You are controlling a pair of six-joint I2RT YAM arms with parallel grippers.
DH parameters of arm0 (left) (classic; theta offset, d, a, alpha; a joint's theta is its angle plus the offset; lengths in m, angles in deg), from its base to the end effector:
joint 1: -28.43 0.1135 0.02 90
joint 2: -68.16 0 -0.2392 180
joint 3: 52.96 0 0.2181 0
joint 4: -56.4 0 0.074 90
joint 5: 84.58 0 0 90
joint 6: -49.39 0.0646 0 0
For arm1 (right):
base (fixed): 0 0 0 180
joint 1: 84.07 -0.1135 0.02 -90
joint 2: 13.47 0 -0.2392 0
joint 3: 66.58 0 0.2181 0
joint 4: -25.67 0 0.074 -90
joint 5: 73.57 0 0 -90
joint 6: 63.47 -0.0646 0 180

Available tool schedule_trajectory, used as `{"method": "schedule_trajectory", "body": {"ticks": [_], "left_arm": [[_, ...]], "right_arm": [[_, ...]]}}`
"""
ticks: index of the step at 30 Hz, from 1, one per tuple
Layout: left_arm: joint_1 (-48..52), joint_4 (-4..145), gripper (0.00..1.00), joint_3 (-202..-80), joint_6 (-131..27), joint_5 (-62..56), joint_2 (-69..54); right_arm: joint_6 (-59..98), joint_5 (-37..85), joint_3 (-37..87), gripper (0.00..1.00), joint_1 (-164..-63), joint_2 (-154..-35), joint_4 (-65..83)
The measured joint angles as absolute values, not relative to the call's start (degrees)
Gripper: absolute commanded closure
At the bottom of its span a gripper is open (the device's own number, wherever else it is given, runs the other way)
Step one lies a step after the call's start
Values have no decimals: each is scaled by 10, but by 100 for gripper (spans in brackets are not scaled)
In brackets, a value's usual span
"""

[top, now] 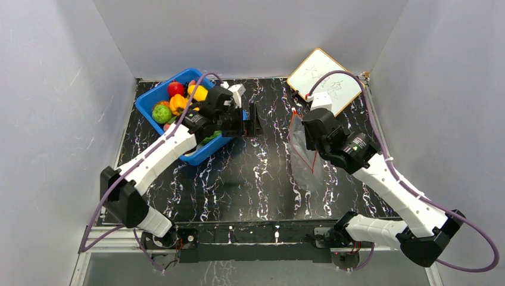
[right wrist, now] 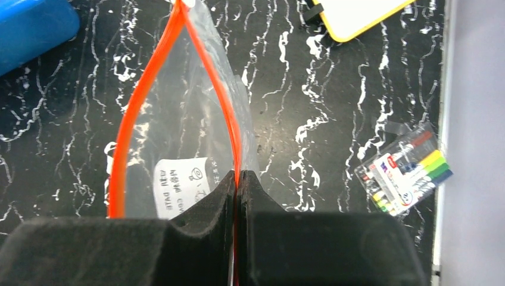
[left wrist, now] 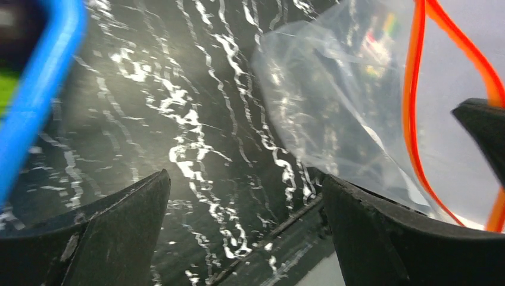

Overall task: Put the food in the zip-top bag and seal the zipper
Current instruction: Open the zipper of the food storage bag at the center of the board.

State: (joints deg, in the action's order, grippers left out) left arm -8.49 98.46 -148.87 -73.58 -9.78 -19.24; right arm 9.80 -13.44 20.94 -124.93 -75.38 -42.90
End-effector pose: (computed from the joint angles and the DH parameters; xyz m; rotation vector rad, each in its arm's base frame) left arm 0.2604 -0.2169 0.3094 0.2437 2.2912 -0.9580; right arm 0.1717 0.1060 0.3302 -0.2090 2.1936 -0.0528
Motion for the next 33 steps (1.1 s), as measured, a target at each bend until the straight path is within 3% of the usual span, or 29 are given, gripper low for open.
{"method": "schedule_trajectory", "body": {"ticks": [9, 15, 24, 33], "left_arm": [[-80, 1067, 2, -1506, -648, 80, -146], [-11, 1067, 1, -1489, -653, 92, -145], [67, 1059, 2, -1438, -779, 139, -145], [70, 1063, 4, -1446, -908, 247, -152]], "right_arm": [[96, -169, 275, 100, -1249, -775, -485], [64, -100, 191, 100, -1249, -766, -417], [4, 40, 49, 100, -1249, -768, -277], [-21, 89, 36, 100, -1249, -734, -196]]}}
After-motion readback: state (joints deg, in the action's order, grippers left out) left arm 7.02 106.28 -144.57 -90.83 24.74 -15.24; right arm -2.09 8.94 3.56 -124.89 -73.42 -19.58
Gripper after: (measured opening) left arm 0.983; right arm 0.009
